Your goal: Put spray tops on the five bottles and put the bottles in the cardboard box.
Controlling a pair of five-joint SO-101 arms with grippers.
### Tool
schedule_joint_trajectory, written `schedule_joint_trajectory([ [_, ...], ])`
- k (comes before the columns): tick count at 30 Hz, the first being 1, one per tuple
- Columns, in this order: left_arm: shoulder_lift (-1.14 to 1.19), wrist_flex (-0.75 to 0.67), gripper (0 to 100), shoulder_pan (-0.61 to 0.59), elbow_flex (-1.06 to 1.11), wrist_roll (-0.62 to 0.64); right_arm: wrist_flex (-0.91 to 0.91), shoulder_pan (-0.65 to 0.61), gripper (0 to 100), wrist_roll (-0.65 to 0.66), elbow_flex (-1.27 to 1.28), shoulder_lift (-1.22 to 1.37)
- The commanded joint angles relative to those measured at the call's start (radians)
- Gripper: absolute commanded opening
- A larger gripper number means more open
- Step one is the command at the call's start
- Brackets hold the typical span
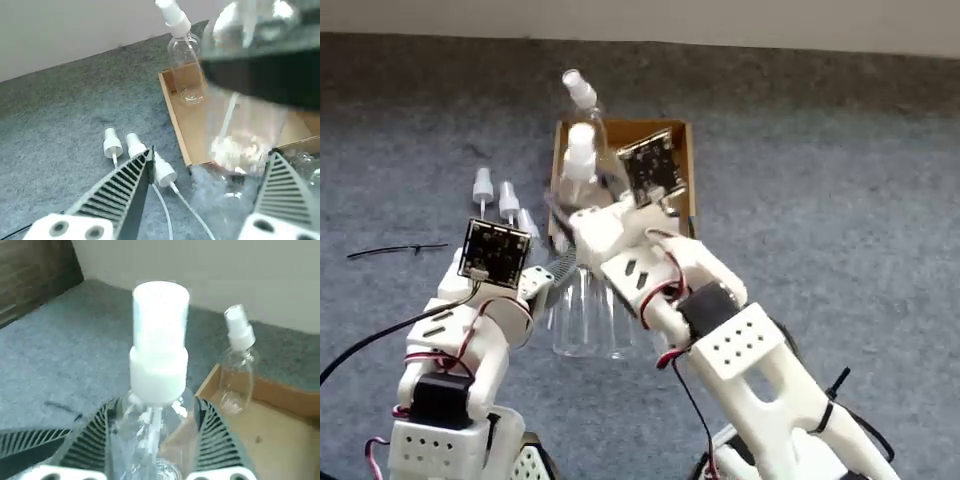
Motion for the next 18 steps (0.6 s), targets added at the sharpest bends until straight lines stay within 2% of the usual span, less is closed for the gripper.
schedule_joint_trajectory([
  [1,-0.008,-0.023,31,-0.024,-0.013,0.003,-0.179,0.076,0.4,-0.002,-0.050,0.119],
  [4,0.002,-0.028,31,-0.090,-0.012,0.002,-0.277,0.099,0.4,0.037,-0.091,0.285],
  [8,0.004,-0.140,31,-0.189,0.056,-0.051,-0.476,0.099,0.4,0.141,-0.120,0.481],
  [12,0.004,-0.206,31,-0.203,0.116,-0.066,-0.607,0.099,0.4,0.155,-0.174,0.638],
  [18,0.004,-0.207,31,-0.206,0.114,-0.064,-0.656,0.101,0.4,0.157,-0.286,0.812],
])
